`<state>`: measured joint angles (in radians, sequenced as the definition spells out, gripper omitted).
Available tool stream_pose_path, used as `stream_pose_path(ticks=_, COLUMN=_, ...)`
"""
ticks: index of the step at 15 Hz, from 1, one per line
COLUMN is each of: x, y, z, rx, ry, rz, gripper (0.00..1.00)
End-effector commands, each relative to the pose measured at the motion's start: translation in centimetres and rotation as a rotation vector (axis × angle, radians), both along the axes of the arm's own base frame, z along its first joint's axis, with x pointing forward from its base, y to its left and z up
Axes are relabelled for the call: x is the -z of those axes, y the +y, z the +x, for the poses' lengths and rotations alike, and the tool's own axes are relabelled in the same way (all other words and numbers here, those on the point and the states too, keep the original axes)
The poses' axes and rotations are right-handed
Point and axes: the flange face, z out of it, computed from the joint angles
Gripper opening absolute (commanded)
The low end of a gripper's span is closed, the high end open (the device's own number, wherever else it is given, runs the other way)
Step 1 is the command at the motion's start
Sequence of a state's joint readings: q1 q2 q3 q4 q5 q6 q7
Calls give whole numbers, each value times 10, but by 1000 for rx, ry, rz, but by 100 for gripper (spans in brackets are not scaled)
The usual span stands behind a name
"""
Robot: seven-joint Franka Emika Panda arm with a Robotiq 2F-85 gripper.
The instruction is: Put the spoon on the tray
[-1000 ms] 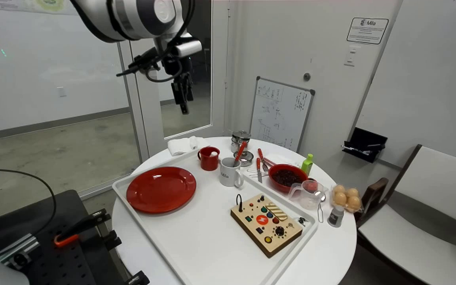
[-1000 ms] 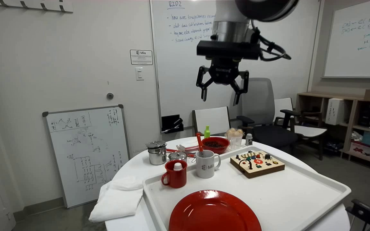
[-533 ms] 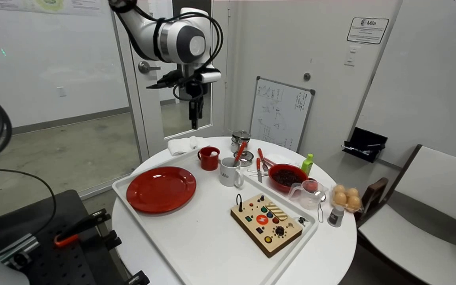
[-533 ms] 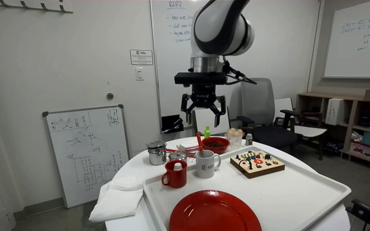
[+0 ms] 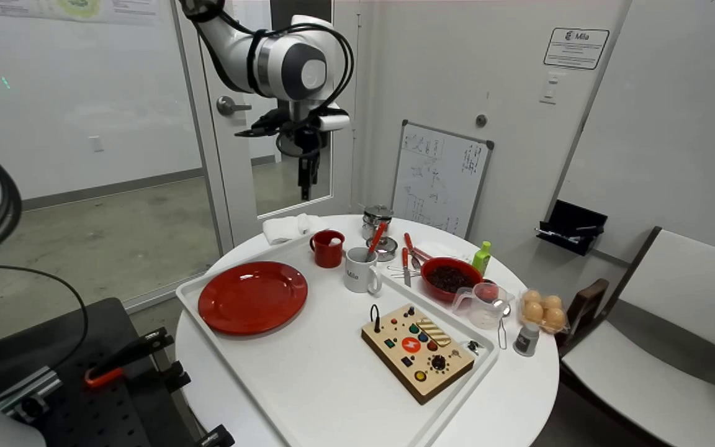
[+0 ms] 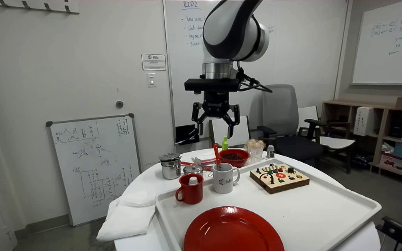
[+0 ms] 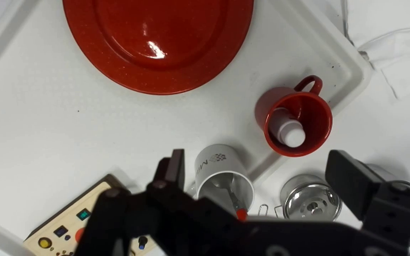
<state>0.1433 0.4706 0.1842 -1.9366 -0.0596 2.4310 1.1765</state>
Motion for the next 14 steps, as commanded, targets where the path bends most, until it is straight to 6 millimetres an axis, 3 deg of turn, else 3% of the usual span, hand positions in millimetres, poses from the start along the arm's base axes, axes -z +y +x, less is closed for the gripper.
stream_pose_path(ticks=1, x=5, y=-10, z=9, rx=-30, ry=18, rz=-22, gripper=100)
stream_pose_path(ticks=8, x=12, y=-57, z=49, rx=-340, ry=12, rz=-82, gripper=100)
stream_pose_path(ticks=14, x=35, y=-53, z=84, rx=-485, ry=81, rz=-19, gripper=100)
